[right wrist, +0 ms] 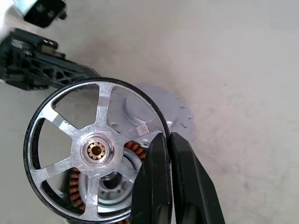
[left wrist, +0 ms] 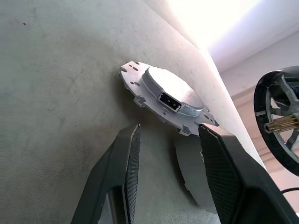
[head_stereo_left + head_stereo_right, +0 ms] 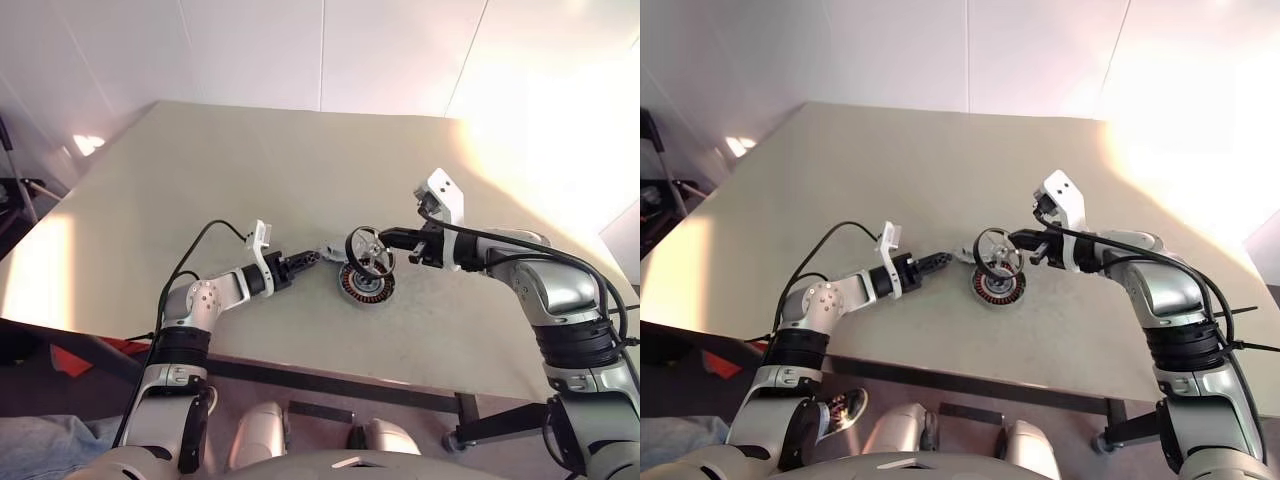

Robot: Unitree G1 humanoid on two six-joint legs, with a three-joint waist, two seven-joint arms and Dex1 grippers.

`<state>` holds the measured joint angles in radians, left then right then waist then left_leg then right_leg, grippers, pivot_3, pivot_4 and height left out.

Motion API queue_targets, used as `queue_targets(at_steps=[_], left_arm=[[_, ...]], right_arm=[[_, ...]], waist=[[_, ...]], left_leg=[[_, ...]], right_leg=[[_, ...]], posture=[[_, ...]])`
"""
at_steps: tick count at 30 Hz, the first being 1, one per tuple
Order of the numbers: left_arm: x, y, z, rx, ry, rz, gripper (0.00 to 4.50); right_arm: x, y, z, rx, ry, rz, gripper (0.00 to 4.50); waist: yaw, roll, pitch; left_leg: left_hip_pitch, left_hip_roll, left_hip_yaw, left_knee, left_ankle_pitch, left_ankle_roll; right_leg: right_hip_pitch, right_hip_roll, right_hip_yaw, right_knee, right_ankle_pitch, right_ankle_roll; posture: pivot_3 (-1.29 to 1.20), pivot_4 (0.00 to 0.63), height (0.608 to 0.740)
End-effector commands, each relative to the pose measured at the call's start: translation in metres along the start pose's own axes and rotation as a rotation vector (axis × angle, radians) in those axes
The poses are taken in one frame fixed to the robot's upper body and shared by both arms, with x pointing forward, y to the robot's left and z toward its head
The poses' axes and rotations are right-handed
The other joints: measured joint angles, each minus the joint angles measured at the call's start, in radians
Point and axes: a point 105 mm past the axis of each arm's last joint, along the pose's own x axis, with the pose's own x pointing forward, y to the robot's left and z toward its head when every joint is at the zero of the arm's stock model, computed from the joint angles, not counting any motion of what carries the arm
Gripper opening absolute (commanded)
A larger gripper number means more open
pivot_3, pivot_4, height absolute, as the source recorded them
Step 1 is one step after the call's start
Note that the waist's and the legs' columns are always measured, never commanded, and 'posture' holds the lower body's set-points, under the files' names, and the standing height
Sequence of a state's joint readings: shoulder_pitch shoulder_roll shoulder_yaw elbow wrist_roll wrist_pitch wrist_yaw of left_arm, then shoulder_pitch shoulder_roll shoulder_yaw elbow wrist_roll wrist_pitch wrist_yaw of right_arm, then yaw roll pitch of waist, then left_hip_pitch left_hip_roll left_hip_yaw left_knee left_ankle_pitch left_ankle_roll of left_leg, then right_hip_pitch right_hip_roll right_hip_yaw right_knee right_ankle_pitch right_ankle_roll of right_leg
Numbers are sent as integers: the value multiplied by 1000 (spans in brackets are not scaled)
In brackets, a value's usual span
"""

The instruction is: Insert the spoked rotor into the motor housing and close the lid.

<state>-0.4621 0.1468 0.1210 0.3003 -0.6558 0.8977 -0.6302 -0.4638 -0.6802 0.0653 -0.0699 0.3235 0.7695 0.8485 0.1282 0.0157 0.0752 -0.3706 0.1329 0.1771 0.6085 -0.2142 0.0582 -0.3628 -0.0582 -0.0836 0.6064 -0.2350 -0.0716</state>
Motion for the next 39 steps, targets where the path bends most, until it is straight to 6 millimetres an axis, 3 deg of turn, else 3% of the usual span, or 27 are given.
queue_targets(at_steps=[1, 6, 13, 16, 19, 20, 25, 31, 35, 39], left_arm=[[-1, -5, 9, 28, -30, -18, 2102], [0, -5, 9, 29, -29, -19, 2102], [-1, -5, 10, 30, -28, -17, 2102], [-1, -4, 10, 31, -27, -14, 2102], [-2, -4, 10, 32, -25, -13, 2102], [-2, -4, 10, 32, -25, -13, 2102], [-1, -4, 10, 30, -20, -16, 2102], [4, -6, 10, 33, -12, -25, 2102], [5, -6, 11, 35, -10, -26, 2102], [1, -5, 11, 36, -14, -19, 2102]], right_arm=[[-8, -24, -7, -48, 35, -82, 12], [-13, -45, -16, -37, 61, -142, 12], [-2, -51, -35, -43, 114, -147, 12], [-2, -54, -30, -55, 100, -171, 692], [-6, -54, -23, -122, 96, -191, 1648], [-8, -53, -19, -148, 90, -189, 1648], [-15, -37, 2, -284, 74, -160, 1648], [0, 6, 18, -445, 65, -43, 1648], [27, 48, 7, -516, 88, 106, 1648], [49, 48, -4, -597, 144, 95, 1648]], waist=[[-1, 0, 0], [-5, 0, 0], [-4, 0, 0], [-4, 0, 0], [-4, 0, 0], [-4, 0, 0], [-4, 0, 0], [-4, 0, 0], [-5, 0, 0], [-5, 0, 0]], left_leg=[[0, 0, 0, 0, 0, 0], [0, 0, 0, 0, 0, 0], [-2, 0, 0, 0, 0, 1], [-2, 0, 0, 0, 0, 1], [-3, 0, 0, 0, 1, 4], [-3, 0, 0, 0, 1, 4], [-3, 0, 0, 0, 1, 4], [-2, 0, 0, 0, 1, 4], [-2, 0, 0, 0, 1, 3], [-2, 0, 0, 0, 0, 1]], right_leg=[[0, 0, 0, 0, 0, 0], [-1, 0, 0, 0, 0, 0], [-2, 0, 0, 0, 0, 0], [-3, 0, 0, 1, 0, 0], [-3, 0, 0, 1, 0, 0], [-3, 0, 0, 1, 0, 0], [-3, 0, 0, 1, 0, 0], [-3, 0, 0, 1, 0, 0], [-3, 0, 0, 1, 0, 0], [-3, 0, 0, 1, 0, 0]], posture=[[0, 0, 740], [0, 0, 740], [0, 0, 740], [0, 0, 740], [0, 0, 740], [0, 0, 740], [0, 0, 740], [0, 0, 740], [0, 0, 740], [0, 0, 740]])
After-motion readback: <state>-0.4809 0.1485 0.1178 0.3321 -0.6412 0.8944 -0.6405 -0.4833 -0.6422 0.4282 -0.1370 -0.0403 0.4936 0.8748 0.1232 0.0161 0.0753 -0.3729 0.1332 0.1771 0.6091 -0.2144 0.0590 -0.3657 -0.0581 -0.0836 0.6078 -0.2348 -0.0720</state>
